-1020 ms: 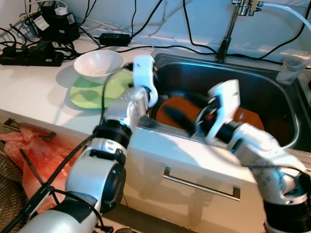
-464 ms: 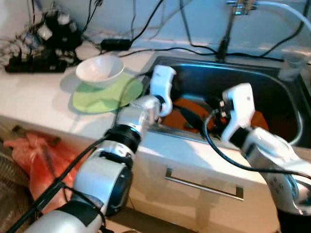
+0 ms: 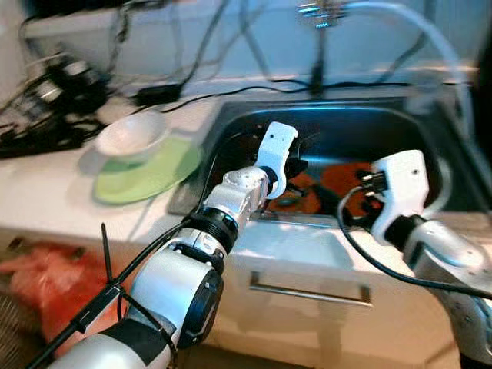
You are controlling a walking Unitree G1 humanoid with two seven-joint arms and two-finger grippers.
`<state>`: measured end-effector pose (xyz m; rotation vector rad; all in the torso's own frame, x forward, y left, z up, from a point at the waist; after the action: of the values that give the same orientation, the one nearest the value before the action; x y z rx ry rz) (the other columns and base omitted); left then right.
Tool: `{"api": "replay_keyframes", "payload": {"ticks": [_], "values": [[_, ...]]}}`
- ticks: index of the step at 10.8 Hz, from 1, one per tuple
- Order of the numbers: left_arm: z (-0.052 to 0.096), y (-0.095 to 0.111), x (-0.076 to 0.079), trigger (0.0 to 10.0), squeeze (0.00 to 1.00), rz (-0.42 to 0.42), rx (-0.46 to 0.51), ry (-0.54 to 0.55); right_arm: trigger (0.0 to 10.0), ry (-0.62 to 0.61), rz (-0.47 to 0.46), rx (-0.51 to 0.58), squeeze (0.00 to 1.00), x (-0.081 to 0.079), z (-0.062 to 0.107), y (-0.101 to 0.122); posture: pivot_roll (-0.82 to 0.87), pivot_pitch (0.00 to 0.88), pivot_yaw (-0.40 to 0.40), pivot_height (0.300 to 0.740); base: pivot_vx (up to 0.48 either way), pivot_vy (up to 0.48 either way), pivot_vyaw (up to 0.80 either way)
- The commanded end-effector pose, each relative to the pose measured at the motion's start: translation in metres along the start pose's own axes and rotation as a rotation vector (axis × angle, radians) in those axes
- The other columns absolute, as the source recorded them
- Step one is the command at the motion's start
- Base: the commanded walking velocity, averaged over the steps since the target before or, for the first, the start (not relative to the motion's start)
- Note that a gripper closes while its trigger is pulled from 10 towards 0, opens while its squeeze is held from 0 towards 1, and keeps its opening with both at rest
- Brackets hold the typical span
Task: Kitchen organization
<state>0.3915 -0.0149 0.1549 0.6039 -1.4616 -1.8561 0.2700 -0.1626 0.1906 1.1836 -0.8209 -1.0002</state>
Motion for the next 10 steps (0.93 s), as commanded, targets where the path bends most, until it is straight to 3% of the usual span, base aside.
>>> {"api": "replay_keyframes", "payload": {"ticks": [1, 2, 3, 4, 5, 6, 7, 10], "values": [[-0.002, -0.016, 0.005, 4.4, 0.00, 0.021, -0.061, -0.001, 10.0, 0.014, 0.009, -0.008, 0.00, -0.005, 0.003, 0.003, -0.29, 0.000, 0.163, 0.740, 0.000, 0.000, 0.00], [0.000, -0.018, -0.001, 8.4, 0.00, 0.027, -0.063, 0.037, 10.0, 0.026, 0.022, -0.017, 0.00, -0.005, 0.002, 0.005, -0.29, 0.000, 0.149, 0.740, 0.000, 0.000, 0.00], [0.002, -0.021, -0.008, 10.0, 0.00, 0.048, -0.064, 0.071, 10.0, 0.031, 0.026, -0.023, 0.00, -0.005, 0.002, 0.007, -0.28, 0.000, 0.141, 0.740, 0.000, 0.000, 0.00], [0.004, -0.025, -0.012, 10.0, 0.00, 0.054, -0.071, 0.091, 10.0, 0.039, 0.022, -0.024, 0.00, -0.005, 0.001, 0.008, -0.28, 0.000, 0.133, 0.740, 0.000, 0.000, 0.00], [0.009, -0.035, -0.022, 10.0, 0.13, 0.067, -0.093, 0.129, 10.0, 0.067, 0.021, -0.027, 0.00, -0.009, 0.000, 0.010, -0.27, 0.000, 0.124, 0.740, 0.000, 0.000, 0.00], [0.013, -0.041, -0.028, 10.0, 0.76, 0.086, -0.107, 0.150, 10.0, 0.084, 0.022, -0.028, 0.00, -0.012, -0.002, 0.011, -0.26, 0.000, 0.121, 0.740, 0.000, 0.000, 0.00], [0.017, -0.049, -0.036, 10.0, 1.00, 0.088, -0.133, 0.178, 10.0, 0.097, 0.023, -0.030, 0.00, -0.014, -0.004, 0.012, -0.26, 0.000, 0.121, 0.740, 0.000, 0.000, 0.00], [0.022, -0.057, -0.043, 10.0, 1.00, 0.072, -0.176, 0.204, 10.0, 0.114, 0.017, -0.039, 0.00, -0.016, -0.005, 0.011, -0.27, 0.000, 0.123, 0.740, 0.000, 0.000, 0.00]]}}
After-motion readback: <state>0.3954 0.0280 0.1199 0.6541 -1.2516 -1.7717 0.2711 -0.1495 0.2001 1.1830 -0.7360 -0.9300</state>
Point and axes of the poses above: a point about 5 cm out from each wrist's last joint towards the gripper, its own z axis pointing back from the gripper into the wrist, its own y axis along the axis of the wrist's last joint, x = y × z, the point moved 2 cm from there along -z, pointing out of the wrist towards the gripper, and after that the axes turned 3 degrees about -z, right-handed, at the moved point
